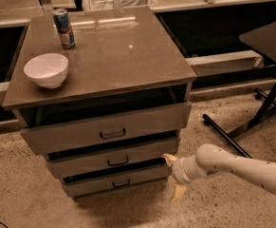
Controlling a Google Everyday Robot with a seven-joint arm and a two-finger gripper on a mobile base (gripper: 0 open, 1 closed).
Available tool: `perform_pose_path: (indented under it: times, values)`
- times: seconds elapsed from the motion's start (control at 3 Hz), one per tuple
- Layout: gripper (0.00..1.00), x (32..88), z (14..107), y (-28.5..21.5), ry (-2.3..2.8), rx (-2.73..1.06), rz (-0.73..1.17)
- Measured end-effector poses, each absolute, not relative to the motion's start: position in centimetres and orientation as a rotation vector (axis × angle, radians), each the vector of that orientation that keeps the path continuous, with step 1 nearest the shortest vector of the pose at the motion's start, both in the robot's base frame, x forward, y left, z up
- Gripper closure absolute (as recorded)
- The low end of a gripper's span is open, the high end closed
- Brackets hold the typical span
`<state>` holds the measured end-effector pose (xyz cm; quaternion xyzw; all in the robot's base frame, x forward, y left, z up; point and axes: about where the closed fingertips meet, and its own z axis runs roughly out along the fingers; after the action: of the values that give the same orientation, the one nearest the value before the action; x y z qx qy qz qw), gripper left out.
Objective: Open bottom drawer
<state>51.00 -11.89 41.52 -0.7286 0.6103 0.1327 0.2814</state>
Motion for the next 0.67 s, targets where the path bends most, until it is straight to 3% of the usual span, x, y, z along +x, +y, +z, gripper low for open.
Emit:
perform_pose_path:
  times: [0.67]
  values:
    - [0.0,50.04,36.65,-14.29,1.624,-2.039,0.356]
